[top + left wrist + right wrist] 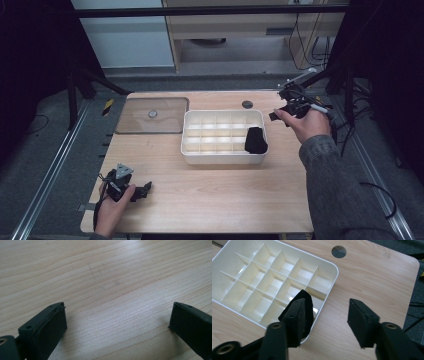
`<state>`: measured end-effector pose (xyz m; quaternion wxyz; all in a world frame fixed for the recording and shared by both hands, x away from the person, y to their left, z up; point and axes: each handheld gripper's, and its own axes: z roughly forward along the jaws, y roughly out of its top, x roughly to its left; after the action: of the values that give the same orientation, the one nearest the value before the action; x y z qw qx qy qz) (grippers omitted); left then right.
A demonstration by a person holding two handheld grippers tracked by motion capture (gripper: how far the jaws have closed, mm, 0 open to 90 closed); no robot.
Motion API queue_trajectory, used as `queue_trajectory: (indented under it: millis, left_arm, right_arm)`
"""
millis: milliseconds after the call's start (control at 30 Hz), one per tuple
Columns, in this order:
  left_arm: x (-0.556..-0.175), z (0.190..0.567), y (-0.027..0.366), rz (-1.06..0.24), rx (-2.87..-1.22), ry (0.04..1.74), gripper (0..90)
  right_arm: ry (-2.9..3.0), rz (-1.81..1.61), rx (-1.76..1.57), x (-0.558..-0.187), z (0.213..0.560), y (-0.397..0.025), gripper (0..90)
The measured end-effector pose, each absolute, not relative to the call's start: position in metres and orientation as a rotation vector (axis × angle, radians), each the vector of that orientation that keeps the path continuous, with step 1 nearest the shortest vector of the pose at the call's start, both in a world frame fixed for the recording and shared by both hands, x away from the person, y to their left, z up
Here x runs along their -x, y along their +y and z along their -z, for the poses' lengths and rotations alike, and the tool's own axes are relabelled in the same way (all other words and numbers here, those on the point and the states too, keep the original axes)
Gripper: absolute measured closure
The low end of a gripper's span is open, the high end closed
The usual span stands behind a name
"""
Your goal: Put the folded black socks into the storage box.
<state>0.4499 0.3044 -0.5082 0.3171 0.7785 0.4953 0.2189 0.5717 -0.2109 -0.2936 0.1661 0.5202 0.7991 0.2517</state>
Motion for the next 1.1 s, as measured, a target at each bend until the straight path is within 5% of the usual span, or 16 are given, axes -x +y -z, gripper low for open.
queue_trajectory:
  millis: [400, 1100]
  left_arm:
    - [-0.45, 0.508, 0.304, -0.576, -2.049, 1.304, 0.3]
    - [-0.45, 0.508, 0.304, -0.567, -2.052, 1.3, 0.0]
  right_arm:
    - [2.295, -0.706, -1.431, -0.583, 0.29, -0.199, 89.7]
    - [2.431, -0.614, -1.4, -0.607, 0.335, -0.156, 90.0]
